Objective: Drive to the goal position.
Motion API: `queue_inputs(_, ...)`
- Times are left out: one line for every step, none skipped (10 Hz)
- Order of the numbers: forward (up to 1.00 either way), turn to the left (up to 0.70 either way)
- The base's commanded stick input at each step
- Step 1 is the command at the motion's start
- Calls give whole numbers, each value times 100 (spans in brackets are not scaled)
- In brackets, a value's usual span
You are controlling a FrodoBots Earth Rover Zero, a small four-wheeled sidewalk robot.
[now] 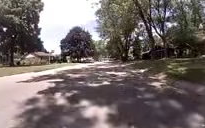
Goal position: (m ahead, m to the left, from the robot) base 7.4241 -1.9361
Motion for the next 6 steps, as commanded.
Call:
queue_inputs(70,0)
queue_inputs(70,0)
queue_inputs(70,0)
queue_inputs(70,0)
queue_inputs(70,0)
queue_inputs(70,0)
